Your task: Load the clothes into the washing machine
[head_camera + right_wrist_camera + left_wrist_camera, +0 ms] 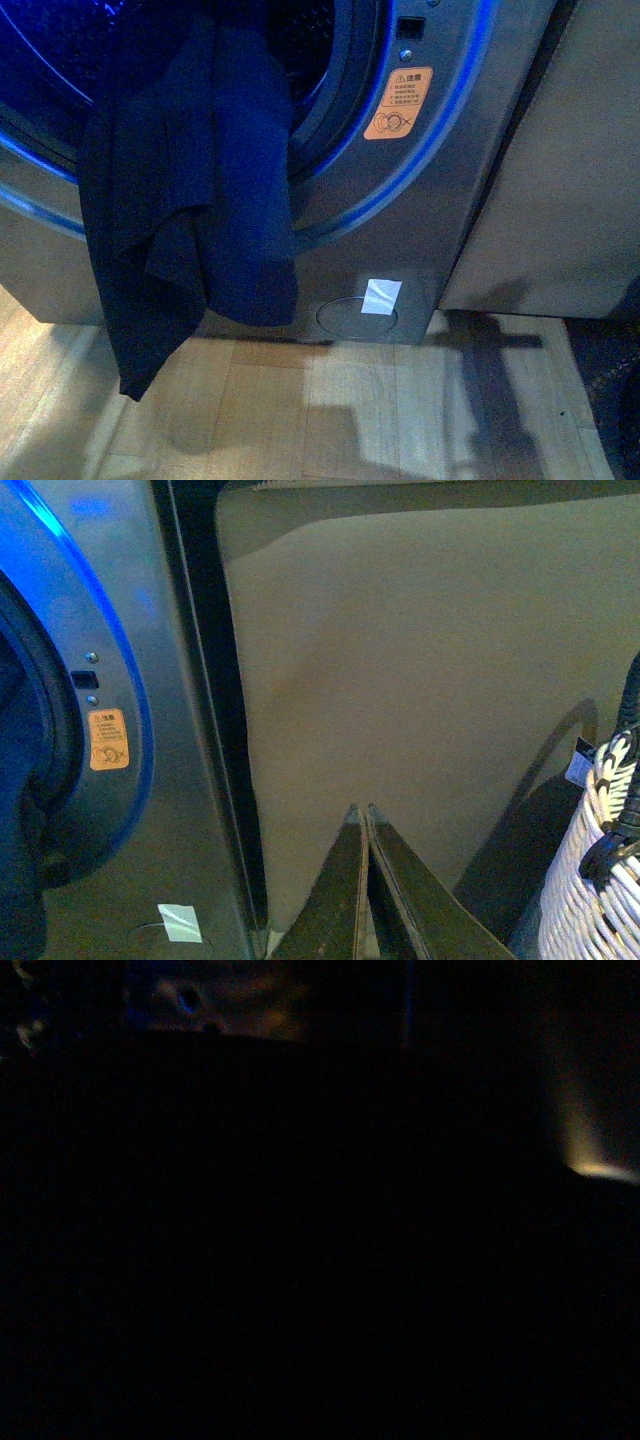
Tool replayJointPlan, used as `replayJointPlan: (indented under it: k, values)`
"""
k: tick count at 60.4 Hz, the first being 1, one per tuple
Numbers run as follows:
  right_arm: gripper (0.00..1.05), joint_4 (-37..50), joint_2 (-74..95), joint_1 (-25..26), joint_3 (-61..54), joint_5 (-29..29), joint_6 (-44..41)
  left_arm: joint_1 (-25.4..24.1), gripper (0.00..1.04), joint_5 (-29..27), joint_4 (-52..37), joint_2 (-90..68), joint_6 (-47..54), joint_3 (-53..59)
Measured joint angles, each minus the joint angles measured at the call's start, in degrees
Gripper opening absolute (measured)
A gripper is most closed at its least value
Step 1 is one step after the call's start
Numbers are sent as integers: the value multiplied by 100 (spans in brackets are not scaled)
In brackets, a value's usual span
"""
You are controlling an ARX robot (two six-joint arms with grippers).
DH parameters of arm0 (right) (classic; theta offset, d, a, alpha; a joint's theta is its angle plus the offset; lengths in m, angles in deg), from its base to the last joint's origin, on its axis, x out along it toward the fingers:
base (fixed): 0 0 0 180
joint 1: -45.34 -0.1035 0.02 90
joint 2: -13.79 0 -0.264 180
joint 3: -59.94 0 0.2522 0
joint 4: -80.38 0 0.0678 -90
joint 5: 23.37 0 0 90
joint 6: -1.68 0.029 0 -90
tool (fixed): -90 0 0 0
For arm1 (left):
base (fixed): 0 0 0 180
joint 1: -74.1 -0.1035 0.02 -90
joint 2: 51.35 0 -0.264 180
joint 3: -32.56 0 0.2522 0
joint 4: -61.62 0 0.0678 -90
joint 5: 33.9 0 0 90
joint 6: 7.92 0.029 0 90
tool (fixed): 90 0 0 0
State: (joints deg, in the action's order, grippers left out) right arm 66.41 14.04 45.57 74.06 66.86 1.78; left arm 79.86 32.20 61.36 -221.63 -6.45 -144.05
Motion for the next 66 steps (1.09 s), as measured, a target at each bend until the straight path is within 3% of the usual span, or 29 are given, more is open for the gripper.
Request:
replayJointPlan:
  k: [4, 7, 13, 26, 39, 66]
  values:
    - [2, 0, 0, 0, 0, 0, 0, -4, 6, 136, 13, 22, -59, -35]
    - [2, 0, 0, 0, 0, 0, 0, -7, 13, 514, 28, 254, -107, 321]
    - [2, 0, 0, 0, 0, 0, 0, -4, 29, 1062, -214, 922, -219, 1602]
    - [2, 0, 0, 0, 0, 0, 0, 57, 65, 1473, -669, 1996, -282, 4107]
    - [2, 0, 0, 0, 0, 0, 0, 74, 98, 1825, -1141, 2752, -269, 5921]
    - [2, 0, 0, 0, 0, 0, 0, 46, 98, 2673, -2347, 5147, -278, 9567]
